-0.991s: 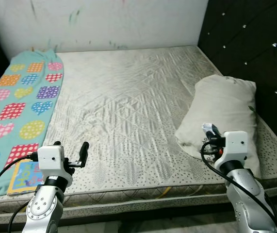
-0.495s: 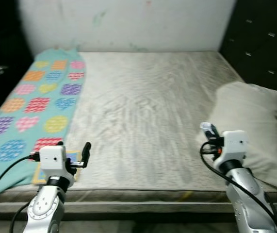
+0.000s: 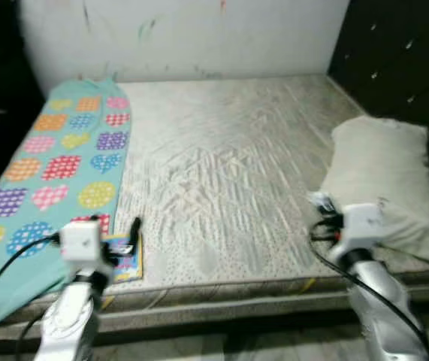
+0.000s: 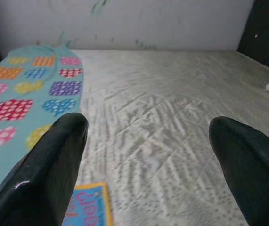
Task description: Clean up the room
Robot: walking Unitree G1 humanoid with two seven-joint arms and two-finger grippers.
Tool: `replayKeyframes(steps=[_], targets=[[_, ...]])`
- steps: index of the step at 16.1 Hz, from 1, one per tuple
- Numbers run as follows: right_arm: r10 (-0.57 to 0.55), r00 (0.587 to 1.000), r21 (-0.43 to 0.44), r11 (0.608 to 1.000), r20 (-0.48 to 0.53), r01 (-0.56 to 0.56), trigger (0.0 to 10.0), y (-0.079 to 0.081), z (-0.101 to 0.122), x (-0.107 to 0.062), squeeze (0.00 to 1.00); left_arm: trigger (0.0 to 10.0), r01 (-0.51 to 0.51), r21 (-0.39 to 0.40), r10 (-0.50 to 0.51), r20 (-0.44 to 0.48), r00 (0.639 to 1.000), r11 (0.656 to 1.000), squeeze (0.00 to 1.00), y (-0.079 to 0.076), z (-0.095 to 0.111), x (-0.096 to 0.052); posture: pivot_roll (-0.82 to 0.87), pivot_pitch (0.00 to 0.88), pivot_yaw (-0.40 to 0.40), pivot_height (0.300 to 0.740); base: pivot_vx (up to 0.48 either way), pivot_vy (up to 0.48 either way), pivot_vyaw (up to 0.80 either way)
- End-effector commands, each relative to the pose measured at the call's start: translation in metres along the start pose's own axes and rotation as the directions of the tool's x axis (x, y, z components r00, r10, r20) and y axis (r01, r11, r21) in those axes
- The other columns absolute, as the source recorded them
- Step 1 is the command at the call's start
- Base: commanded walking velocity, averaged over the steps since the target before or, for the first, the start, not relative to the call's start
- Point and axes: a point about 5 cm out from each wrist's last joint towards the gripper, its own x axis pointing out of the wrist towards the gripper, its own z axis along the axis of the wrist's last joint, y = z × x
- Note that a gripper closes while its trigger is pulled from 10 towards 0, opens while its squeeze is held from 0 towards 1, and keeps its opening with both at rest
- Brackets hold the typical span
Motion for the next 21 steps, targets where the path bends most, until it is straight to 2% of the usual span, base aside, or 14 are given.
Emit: replayKeyframes(steps=[1, 3, 12, 17, 21], targets=[[-0.004, 1.000, -0.013, 1.000, 0.021, 0.004, 10.0, -0.0036, 0.0064, 0.0017, 0.00, 10.0, 0.034, -0.020, -0.034, 0.035, 0.999, 0.999, 0.00, -0.0042, 0.0057, 0.0008, -0.09, 0.028, 0.036, 0.740, 0.000, 0.000, 0.00], [-0.005, 1.000, -0.015, 1.000, 0.022, 0.006, 10.0, -0.0042, 0.0065, 0.0022, 0.00, 10.0, 0.047, -0.023, -0.046, 0.041, 0.998, 0.999, 0.00, -0.0059, 0.0069, 0.0008, -0.09, 0.029, 0.035, 0.740, 0.000, 0.000, 0.00], [-0.006, 1.000, -0.023, 1.000, 0.018, 0.006, 10.0, -0.0047, 0.0050, 0.0027, 0.00, 10.0, 0.061, -0.027, -0.060, 0.040, 0.997, 0.998, 0.00, -0.0075, 0.0071, 0.0020, -0.09, 0.027, 0.036, 0.740, 0.317, 0.000, 0.00], [-0.013, 1.000, -0.042, 0.999, 0.008, 0.013, 10.0, -0.0114, 0.0016, 0.0001, 0.00, 10.0, 0.010, 0.005, -0.010, 0.001, 1.000, 1.000, 0.00, -0.0037, 0.0024, 0.0032, -0.09, 0.027, 0.038, 0.740, 0.000, 0.000, 0.00], [-0.015, 1.000, -0.045, 0.999, 0.011, 0.016, 10.0, -0.0122, 0.0017, -0.0002, 0.00, 10.0, 0.016, -0.010, -0.016, 0.010, 1.000, 1.000, 0.00, -0.0043, 0.0030, 0.0041, -0.09, 0.027, 0.038, 0.740, 0.000, 0.000, 0.00]])
